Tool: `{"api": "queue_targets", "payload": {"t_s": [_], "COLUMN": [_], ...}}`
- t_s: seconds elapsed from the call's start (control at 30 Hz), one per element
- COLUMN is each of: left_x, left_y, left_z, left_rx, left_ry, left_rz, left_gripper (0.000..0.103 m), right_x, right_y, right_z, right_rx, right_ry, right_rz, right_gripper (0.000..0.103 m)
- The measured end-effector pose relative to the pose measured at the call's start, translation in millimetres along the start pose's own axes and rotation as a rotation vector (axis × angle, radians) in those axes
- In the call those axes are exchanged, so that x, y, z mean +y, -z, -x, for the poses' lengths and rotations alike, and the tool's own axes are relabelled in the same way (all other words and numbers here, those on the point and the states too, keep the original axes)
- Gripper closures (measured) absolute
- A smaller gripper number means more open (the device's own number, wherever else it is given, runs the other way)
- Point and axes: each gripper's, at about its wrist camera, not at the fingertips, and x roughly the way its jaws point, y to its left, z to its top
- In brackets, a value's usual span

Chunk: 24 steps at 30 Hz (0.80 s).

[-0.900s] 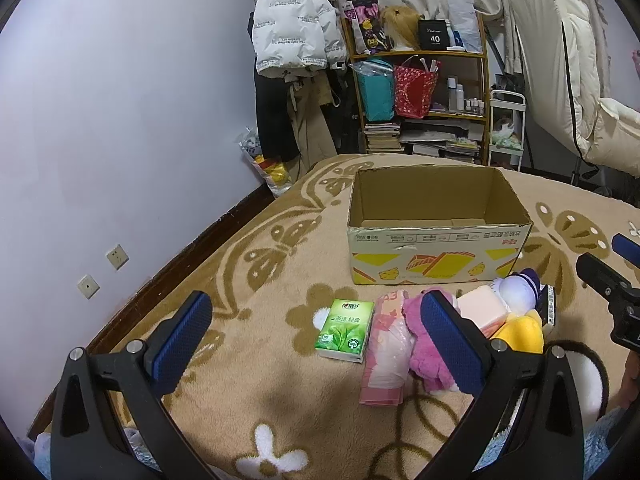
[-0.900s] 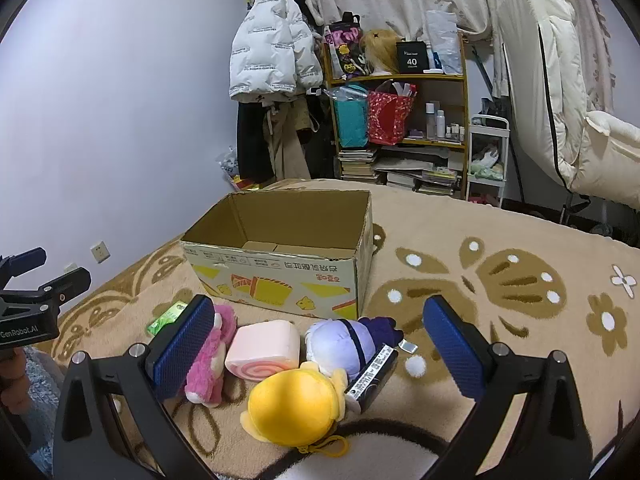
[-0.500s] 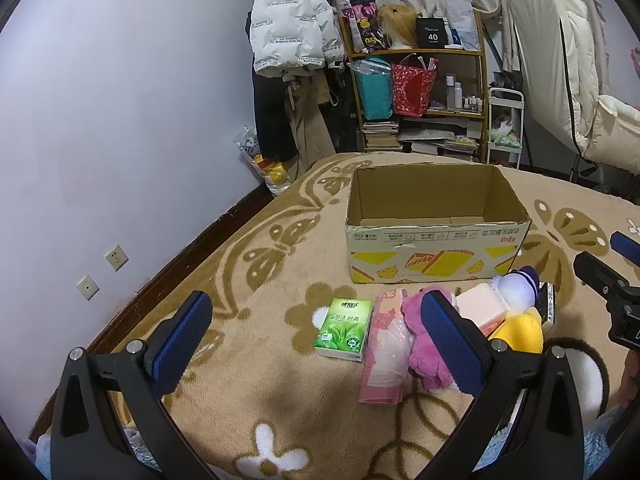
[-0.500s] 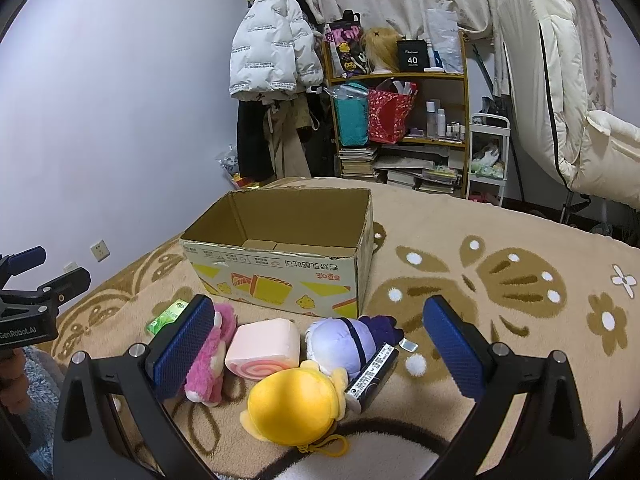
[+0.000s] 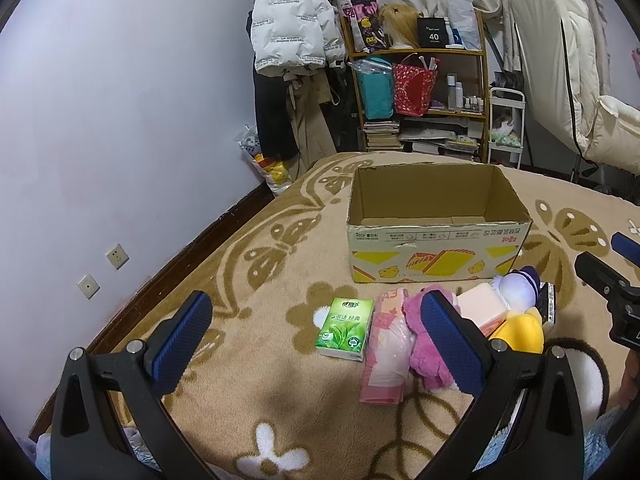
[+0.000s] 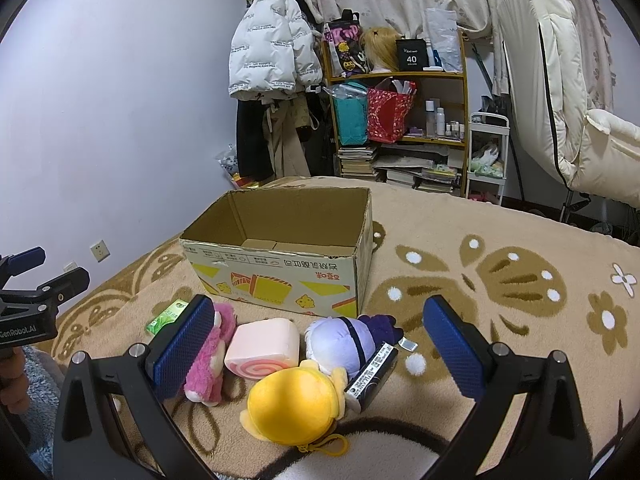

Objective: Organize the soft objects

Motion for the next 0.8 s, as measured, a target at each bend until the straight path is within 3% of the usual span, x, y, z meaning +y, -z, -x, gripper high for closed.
{"api": "queue_targets", "payload": {"t_s": [0.8], "left_x": [0.3], "left_y": [1.8], "left_z": [-0.8], "left_rx": [0.008], "left_ry": [-0.003], "left_rz": [-0.003], "left_gripper": [0.000], "right_x": [-0.1], "right_y": [0.1], "right_z": [-0.4], "right_rx": [0.002], "right_ry": [-0.001], "right_rz": [-0.001], "right_gripper": [0.000]}}
